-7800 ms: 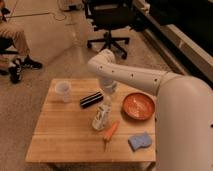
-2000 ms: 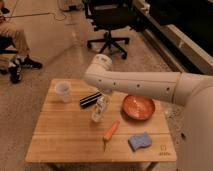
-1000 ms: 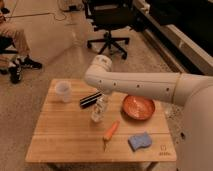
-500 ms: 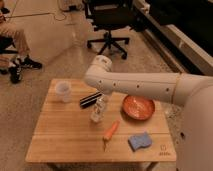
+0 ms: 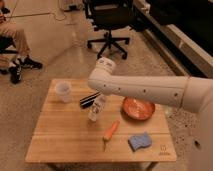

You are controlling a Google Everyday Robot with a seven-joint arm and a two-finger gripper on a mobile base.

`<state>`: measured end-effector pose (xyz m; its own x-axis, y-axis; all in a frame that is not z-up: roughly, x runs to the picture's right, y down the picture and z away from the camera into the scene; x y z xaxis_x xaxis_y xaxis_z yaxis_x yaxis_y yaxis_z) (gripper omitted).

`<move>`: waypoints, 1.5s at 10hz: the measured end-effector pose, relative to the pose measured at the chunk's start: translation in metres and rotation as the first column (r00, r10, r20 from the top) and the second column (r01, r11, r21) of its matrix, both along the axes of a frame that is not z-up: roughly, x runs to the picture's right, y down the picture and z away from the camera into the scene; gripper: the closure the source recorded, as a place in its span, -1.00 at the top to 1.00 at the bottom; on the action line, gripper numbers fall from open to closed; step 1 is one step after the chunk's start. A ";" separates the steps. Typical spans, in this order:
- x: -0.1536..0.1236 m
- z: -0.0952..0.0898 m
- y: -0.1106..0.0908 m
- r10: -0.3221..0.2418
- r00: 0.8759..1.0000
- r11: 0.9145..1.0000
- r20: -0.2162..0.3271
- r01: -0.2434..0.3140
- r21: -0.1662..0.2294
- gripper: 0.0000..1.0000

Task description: Stand the bottle upright

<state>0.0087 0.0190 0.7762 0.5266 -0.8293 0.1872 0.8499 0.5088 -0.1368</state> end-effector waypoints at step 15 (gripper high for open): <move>-0.052 -0.017 0.002 -0.325 0.939 0.914 0.112 0.282 0.291 -1.00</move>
<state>-0.0435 0.0207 0.7589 0.2241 -0.9746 -0.0040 0.9684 0.2222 0.1134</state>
